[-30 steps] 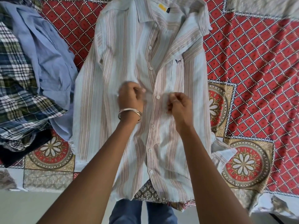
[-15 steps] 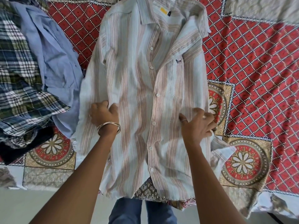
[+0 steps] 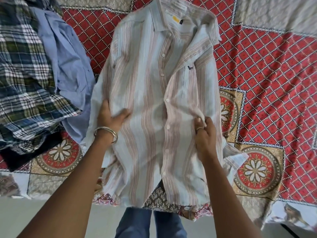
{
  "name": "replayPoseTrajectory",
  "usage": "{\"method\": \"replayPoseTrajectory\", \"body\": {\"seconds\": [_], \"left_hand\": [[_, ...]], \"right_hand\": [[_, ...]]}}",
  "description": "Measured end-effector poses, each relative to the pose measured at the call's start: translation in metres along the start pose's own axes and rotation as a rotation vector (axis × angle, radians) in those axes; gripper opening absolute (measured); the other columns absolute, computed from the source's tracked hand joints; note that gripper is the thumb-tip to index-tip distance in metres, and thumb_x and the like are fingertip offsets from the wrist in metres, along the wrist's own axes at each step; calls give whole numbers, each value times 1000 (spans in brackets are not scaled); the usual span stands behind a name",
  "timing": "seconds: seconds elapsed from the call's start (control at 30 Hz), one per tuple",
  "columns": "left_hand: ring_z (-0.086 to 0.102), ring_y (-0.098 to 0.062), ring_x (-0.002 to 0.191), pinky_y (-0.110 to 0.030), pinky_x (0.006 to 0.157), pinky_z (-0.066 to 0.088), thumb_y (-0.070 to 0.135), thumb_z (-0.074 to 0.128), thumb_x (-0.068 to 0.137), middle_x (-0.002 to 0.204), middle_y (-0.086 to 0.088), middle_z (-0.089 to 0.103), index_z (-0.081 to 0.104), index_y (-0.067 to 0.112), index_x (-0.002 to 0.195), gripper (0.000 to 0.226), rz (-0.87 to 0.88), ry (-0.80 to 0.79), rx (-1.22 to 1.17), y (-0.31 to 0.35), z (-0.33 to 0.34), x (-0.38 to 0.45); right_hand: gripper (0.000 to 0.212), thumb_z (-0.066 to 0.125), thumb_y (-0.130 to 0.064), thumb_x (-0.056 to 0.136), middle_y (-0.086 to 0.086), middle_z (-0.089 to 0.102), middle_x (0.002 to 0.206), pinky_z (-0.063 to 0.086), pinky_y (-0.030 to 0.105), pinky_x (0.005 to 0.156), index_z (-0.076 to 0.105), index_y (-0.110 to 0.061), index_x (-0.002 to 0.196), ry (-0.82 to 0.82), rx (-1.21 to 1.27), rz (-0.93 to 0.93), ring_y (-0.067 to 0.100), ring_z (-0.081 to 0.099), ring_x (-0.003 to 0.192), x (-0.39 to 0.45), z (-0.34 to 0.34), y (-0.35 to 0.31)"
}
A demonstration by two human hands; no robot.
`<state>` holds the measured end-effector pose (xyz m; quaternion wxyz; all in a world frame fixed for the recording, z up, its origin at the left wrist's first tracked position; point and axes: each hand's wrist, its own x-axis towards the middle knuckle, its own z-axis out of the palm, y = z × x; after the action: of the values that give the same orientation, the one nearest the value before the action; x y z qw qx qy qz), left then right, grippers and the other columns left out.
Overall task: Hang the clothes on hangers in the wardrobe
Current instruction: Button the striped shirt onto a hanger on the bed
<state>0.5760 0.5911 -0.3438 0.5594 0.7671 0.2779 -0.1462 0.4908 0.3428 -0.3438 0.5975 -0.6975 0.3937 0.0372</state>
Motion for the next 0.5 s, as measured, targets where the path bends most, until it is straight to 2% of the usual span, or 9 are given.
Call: {"method": "replayPoseTrajectory", "body": {"seconds": [0.03,0.1,0.17,0.2,0.27,0.33,0.4,0.47,0.5], "left_hand": [[66,-21,94,-32,71,56,12,75,79,112,-12,59,40,14,132,64,38,39,137,-3,-5,0],[62,-40,91,-44,72,51,16,67,85,108,-27,61,19,26,148,81,55,153,660,-9,-11,-7],[62,-42,83,-47,65,46,9,51,93,109,-33,59,-5,31,151,84,22,178,1067,-16,-9,-23],[62,-40,83,-47,64,46,6,44,96,115,-32,57,-13,33,149,83,9,125,1185,-16,-6,-34],[63,-33,81,-43,61,45,5,40,96,110,-29,59,-24,37,143,85,-10,-2,1362,-28,-1,-50],[64,-33,74,-45,61,50,3,54,88,95,-29,62,-7,37,148,92,72,21,1425,-44,-4,-56],[62,-45,90,-60,70,49,-1,61,79,105,-36,58,29,27,149,82,162,151,1462,-47,-9,-58],[54,-47,112,-61,82,45,0,48,86,126,-32,51,43,13,142,58,346,308,1453,-45,-4,-56],[54,-43,113,-56,83,46,0,44,87,127,-27,53,49,8,135,49,478,345,1433,-37,0,-56]], "right_hand": [[25,52,-33,99,0,51,74,39,29,56,54,-11,88,-32,28,-7,12,47,66,-9,0,-1],[33,52,-41,96,1,52,73,37,27,53,55,-8,94,-75,-144,46,15,49,63,-26,-2,8],[43,49,-46,96,3,59,82,44,29,60,54,-8,115,-187,-642,207,22,58,71,-44,-5,30],[46,47,-44,98,5,63,90,48,31,65,46,-11,129,-293,-871,291,25,62,76,-56,-5,37],[47,44,-37,100,6,64,110,51,35,73,35,-14,141,-454,-1110,396,25,65,87,-76,0,41],[34,46,-30,101,5,64,115,51,34,77,50,-12,130,-479,-1297,398,22,65,96,-83,7,26],[27,50,-31,99,5,67,107,53,31,71,61,-12,115,-356,-1379,327,22,66,94,-78,16,-3],[28,53,-36,97,4,66,95,48,27,66,62,-10,103,-198,-1242,135,21,64,87,-67,29,-27],[28,55,-36,96,3,62,88,42,26,64,59,-9,97,-173,-1094,31,20,60,81,-61,35,-39]]}}
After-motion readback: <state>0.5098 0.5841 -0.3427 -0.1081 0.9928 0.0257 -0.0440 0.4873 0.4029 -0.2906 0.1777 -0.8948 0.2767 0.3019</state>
